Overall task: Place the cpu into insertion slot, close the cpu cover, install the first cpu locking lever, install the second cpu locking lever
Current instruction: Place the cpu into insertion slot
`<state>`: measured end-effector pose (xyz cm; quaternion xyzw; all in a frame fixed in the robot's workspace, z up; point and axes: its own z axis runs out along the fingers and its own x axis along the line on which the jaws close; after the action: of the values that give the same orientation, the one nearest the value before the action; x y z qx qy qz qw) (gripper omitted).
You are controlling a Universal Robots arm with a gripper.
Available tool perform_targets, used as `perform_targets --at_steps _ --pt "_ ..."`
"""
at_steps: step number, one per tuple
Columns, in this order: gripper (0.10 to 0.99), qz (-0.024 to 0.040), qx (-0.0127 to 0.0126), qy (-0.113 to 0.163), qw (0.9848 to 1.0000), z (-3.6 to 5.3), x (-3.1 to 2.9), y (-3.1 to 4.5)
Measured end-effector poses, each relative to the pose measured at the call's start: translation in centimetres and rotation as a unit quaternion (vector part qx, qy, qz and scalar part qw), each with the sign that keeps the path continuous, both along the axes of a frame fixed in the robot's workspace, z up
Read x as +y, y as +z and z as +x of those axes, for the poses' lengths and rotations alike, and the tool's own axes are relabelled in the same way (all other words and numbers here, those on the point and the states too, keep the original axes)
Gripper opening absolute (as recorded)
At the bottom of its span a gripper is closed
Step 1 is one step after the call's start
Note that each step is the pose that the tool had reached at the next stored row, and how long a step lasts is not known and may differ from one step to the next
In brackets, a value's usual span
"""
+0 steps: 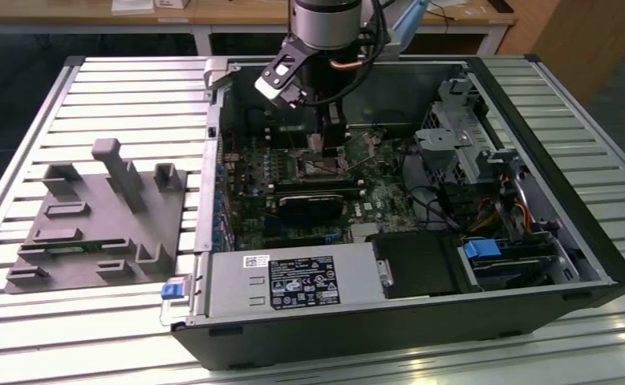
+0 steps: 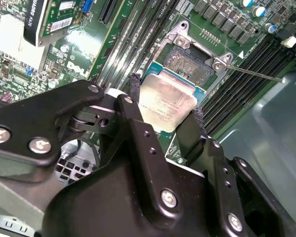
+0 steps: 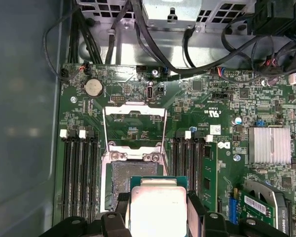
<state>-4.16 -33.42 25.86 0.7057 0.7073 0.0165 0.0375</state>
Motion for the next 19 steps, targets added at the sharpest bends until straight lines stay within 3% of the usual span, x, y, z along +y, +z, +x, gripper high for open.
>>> perform_targets --at_steps 9,19 --pt "0.541 -0.0011 0.0 -0.001 1.0 -0.01 0.16 -0.71" --pt "0.541 -0.0041 0.0 -0.001 1.0 0.0 1.29 -1.66"
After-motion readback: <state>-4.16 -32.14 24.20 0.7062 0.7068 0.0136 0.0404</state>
